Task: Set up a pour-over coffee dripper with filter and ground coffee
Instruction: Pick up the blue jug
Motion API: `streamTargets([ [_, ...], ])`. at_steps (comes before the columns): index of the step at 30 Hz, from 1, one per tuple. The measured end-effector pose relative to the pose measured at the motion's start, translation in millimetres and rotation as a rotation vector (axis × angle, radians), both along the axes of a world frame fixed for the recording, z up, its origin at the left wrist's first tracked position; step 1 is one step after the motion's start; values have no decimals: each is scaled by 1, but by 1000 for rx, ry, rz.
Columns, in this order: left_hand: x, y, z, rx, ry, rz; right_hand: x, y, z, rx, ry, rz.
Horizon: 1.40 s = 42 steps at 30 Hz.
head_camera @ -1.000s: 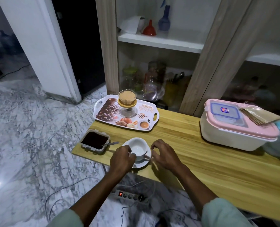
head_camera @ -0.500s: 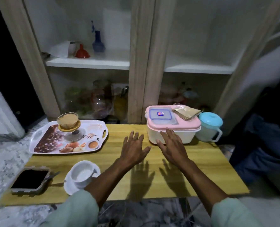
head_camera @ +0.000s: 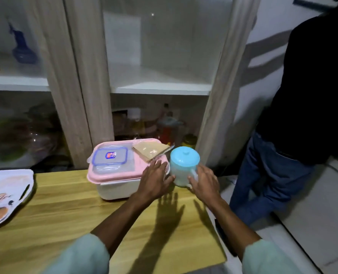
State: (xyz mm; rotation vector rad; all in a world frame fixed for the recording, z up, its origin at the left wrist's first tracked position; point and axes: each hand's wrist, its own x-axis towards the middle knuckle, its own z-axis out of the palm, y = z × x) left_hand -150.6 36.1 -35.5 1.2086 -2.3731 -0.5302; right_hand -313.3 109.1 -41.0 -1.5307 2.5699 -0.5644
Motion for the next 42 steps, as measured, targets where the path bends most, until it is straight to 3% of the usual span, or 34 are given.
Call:
streamTargets([
  [7,-62,-3,-15,152,208,53,-44,-33,-39,89,-144,-16],
  [13,-96,-16,-30,324,311,64,-91,-53,-48,47,-249,-65],
  [18,-124,-30,-44,418,443,244,-139,-76,-49,40,-385,-94],
  [22,-137,-48,-56,647,522,370,-155,-94,-50,25,-422,-113],
  [26,-143,-59,-65,890,742,340,-159,-99,-53,-1,-423,-119],
  [33,-134,-41,-60,907,882,340,-149,-76,-46,-73,-430,-99],
  [42,-59,12,-29,854,942,216,-79,-11,-9,-63,-369,-112],
])
